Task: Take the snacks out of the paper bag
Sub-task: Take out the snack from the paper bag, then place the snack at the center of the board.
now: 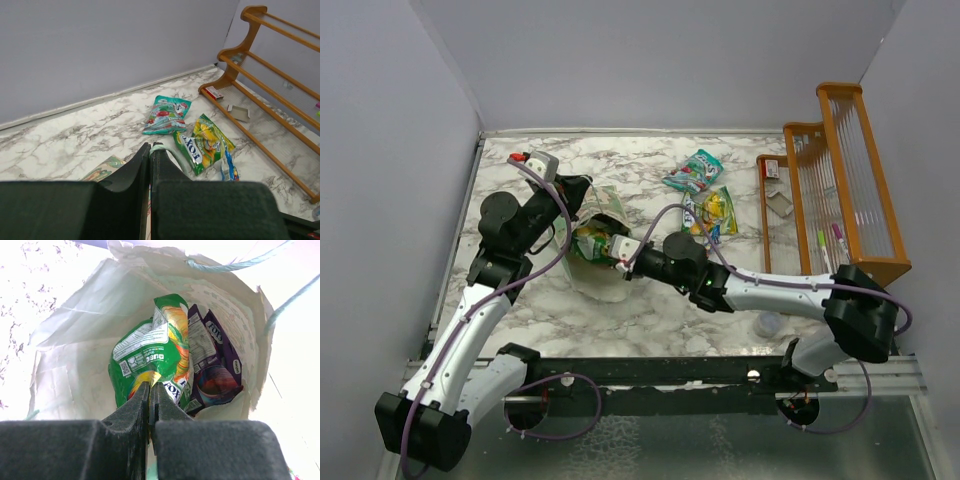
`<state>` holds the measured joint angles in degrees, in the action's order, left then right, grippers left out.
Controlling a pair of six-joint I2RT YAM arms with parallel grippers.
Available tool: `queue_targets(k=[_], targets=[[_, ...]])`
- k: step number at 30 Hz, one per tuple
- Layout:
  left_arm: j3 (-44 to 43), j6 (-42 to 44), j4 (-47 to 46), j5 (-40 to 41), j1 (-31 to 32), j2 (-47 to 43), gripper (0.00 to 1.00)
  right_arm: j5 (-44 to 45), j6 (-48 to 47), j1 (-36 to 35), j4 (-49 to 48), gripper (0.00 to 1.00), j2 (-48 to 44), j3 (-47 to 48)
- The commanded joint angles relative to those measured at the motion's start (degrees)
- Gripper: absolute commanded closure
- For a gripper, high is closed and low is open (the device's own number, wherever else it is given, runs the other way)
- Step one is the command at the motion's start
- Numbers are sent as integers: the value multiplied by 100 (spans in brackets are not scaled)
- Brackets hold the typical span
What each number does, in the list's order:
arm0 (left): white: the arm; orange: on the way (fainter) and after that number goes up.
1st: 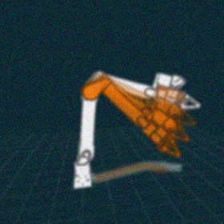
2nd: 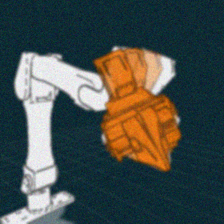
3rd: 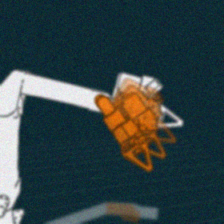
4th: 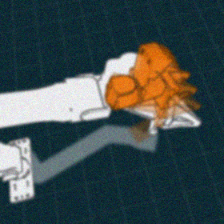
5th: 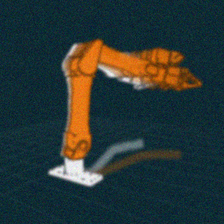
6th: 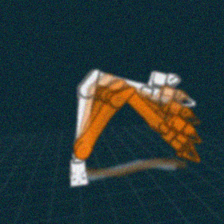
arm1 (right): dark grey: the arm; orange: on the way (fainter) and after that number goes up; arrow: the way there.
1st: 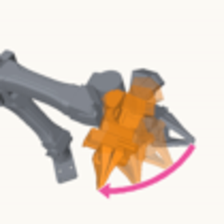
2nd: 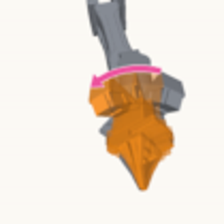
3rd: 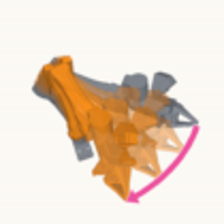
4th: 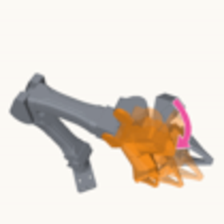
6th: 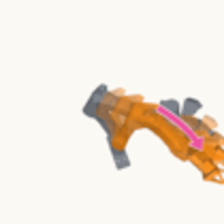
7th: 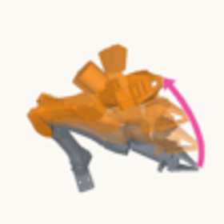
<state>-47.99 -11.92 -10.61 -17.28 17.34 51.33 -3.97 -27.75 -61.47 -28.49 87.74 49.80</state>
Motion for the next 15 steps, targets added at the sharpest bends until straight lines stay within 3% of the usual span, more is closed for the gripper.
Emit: queue_targets(k=[1,6,15], targets=[[-79,32,-73,139,16,-38,100,-267,-227,19,-44,99,-651,-175],[-107,81,-23,229,11,-22,100,-936,-640,14,-158,99,-1382,-733],[-106,124,6,302,14,-4,100,-1013,-554,15,-730,99,-2407,-1340]])
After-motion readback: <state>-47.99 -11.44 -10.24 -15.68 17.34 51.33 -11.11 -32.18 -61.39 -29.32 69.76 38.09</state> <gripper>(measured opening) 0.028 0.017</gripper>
